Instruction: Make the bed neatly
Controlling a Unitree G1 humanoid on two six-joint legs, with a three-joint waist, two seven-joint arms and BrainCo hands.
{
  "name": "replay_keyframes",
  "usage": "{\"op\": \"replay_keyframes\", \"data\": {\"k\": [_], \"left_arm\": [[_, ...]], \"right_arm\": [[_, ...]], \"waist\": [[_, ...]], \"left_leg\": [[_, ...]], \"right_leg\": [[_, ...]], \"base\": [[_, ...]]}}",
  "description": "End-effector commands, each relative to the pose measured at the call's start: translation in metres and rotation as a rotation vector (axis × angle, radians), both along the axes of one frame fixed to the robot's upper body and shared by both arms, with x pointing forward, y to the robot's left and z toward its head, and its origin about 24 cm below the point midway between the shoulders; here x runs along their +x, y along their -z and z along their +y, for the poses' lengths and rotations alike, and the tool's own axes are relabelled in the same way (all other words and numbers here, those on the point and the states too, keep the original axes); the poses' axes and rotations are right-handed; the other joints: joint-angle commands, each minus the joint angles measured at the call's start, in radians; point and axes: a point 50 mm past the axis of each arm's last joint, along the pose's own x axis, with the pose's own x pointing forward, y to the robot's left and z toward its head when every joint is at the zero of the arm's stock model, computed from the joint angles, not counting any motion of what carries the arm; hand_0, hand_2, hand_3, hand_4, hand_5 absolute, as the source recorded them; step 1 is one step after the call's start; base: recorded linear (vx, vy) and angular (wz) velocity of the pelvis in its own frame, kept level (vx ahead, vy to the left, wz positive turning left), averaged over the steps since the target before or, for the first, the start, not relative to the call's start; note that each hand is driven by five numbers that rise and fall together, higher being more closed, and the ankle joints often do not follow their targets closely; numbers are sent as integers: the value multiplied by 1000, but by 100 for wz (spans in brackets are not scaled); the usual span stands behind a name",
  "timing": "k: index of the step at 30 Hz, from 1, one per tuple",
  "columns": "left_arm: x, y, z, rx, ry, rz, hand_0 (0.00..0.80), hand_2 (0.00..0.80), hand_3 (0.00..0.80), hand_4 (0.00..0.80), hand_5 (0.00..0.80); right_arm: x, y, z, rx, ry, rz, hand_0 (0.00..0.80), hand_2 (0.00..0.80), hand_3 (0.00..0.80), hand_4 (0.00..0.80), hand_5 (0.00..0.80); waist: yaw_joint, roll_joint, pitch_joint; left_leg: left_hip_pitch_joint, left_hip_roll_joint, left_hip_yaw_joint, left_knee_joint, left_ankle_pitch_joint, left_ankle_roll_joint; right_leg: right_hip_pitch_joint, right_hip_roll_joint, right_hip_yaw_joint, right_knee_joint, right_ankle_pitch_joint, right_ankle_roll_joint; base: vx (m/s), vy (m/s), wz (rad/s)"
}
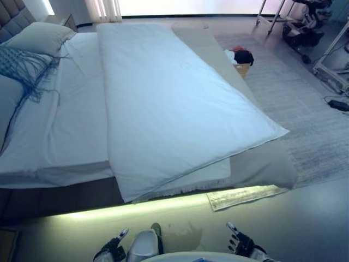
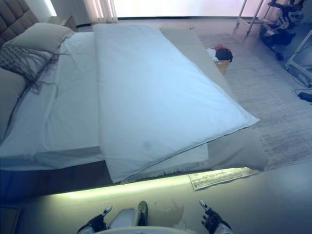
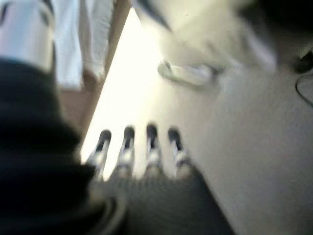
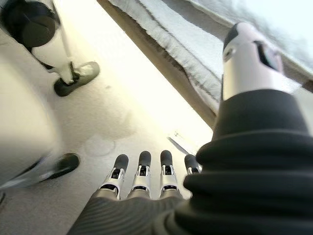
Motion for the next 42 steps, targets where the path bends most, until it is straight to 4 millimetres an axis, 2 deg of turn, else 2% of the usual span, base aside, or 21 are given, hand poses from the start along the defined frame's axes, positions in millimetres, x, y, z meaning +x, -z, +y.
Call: {"op": "replay_keyframes", "data": {"k": [1, 2, 3, 4, 5, 6, 7, 9, 11, 15, 21, 24, 28, 34, 40, 42], "left_arm": [[27, -8, 9, 38, 93, -66, 0, 0, 0, 0, 0], [29, -9, 8, 38, 99, -74, 0, 0, 0, 0, 0], [36, -11, 7, 40, 118, -96, 0, 0, 0, 0, 0], [41, -12, 6, 42, 130, -109, 0, 0, 0, 0, 0], [58, -17, 4, 46, 146, -157, 0, 0, 0, 0, 0], [68, -20, 2, 46, 146, -185, 0, 0, 0, 0, 0], [72, -20, -1, 41, 139, -195, 0, 0, 0, 0, 0], [77, -19, -14, 10, 150, -204, 0, 0, 0, 0, 0], [79, -19, -18, 8, 181, -202, 0, 0, 0, 0, 0], [83, -20, -22, 15, 206, -203, 0, 0, 0, 0, 0], [108, -31, -21, 7, 224, -281, 0, 0, 0, 0, 0], [118, -36, -21, -3, 218, -324, 0, 0, 0, 0, 0], [131, -44, -22, -20, 193, -393, 0, 0, 0, 0, 0], [152, -58, -22, -43, 137, -509, 0, 0, 0, 0, 0], [180, -84, -17, -147, -71, -722, 0, 0, 0, 0, 0], [184, -89, -14, -146, -93, -758, 0, 0, 0, 0, 0]], "right_arm": [[21, -8, -14, -19, 108, -122, 0, 0, 0, 0, 0], [24, -9, -14, -14, 118, -139, 0, 0, 0, 0, 0], [33, -12, -14, -5, 143, -184, 0, 0, 0, 0, 0], [41, -15, -15, -5, 153, -215, 0, 0, 0, 0, 0], [69, -25, -16, -8, 167, -291, 0, 0, 0, 0, 0], [88, -33, -16, -15, 169, -333, 0, 0, 0, 0, 0], [97, -36, -15, -28, 167, -346, 0, 0, 0, 0, 0], [113, -45, -17, -64, 196, -380, 0, 0, 0, 0, 0], [120, -49, -18, -65, 229, -407, 0, 0, 0, 0, 0], [154, -72, -23, -49, 317, -528, 0, 0, 0, 0, 0], [206, -115, -28, 2, 408, -670, 0, 0, 0, 0, 0], [225, -135, -29, 39, 469, -740, 0, 0, 0, 0, 0], [231, -145, -37, 55, 517, -757, 0, 0, 0, 0, 0], [230, -149, -52, 60, 497, -755, 0, 0, 0, 0, 0], [226, -154, -73, 41, 528, -749, 0, 0, 0, 0, 0], [224, -154, -75, 38, 535, -746, 0, 0, 0, 0, 0]], "waist": [[-7, 6, 25], [-15, 8, 33], [-30, 8, 48], [-41, 9, 54], [-50, 16, 90], [-47, 18, 102], [-45, 16, 104], [-31, 14, 99], [-25, 11, 102], [-6, 8, 104], [4, 29, 145], [3, 40, 170], [-3, 57, 198], [-8, 78, 234], [-11, 90, 266], [-10, 94, 270]], "left_leg": [[10, 24, -39, 6, 9, -64], [17, 20, -56, -2, 6, -66], [15, 0, -94, -10, -4, -64], [7, -12, -119, -7, -14, -61], [-21, -20, -135, 5, -22, -56], [-61, -25, -128, 28, -23, -54], [-81, -31, -122, 47, -24, -53], [-116, -43, -95, 98, -31, -56], [-129, -46, -96, 121, -37, -57], [-150, -58, -118, 154, -52, -59], [-254, -68, -141, 250, -70, -60], [-313, -75, -149, 302, -82, -56], [-383, -78, -145, 360, -105, -51], [-477, -78, -139, 439, -128, -47], [-571, -73, -130, 533, -161, -43], [-591, -70, -128, 552, -167, -43]], "right_leg": [[-63, 13, 25, -398, 242, 27], [-71, 28, 29, -433, 240, 23], [-118, 54, 68, -508, 268, 23], [-150, 62, 94, -550, 297, 29], [-229, 68, 107, -561, 326, 30], [-239, 65, 110, -556, 320, 19], [-231, 65, 116, -557, 314, 14], [-190, 57, 87, -566, 290, 2], [-178, 53, 75, -571, 284, -5], [-165, 51, 50, -563, 258, -21], [-265, 37, 18, -452, 214, -43], [-333, 30, 19, -392, 199, -50], [-410, 27, 30, -330, 177, -54], [-503, 28, 39, -250, 155, -62], [-599, 36, 39, -157, 126, -71], [-622, 37, 38, -134, 120, -75]], "base": [[160, -137, 61], [68, -190, 55], [8, -176, 56], [-192, -198, 71], [-302, -128, 75], [-299, -82, 79], [-118, -36, 83], [12, -47, 78], [16, -61, 55], [27, -49, 4], [-74, 5, 5], [-92, 32, 13], [-92, 41, 8], [-64, 29, 0], [-46, -15, 0], [-42, -35, 0]]}}
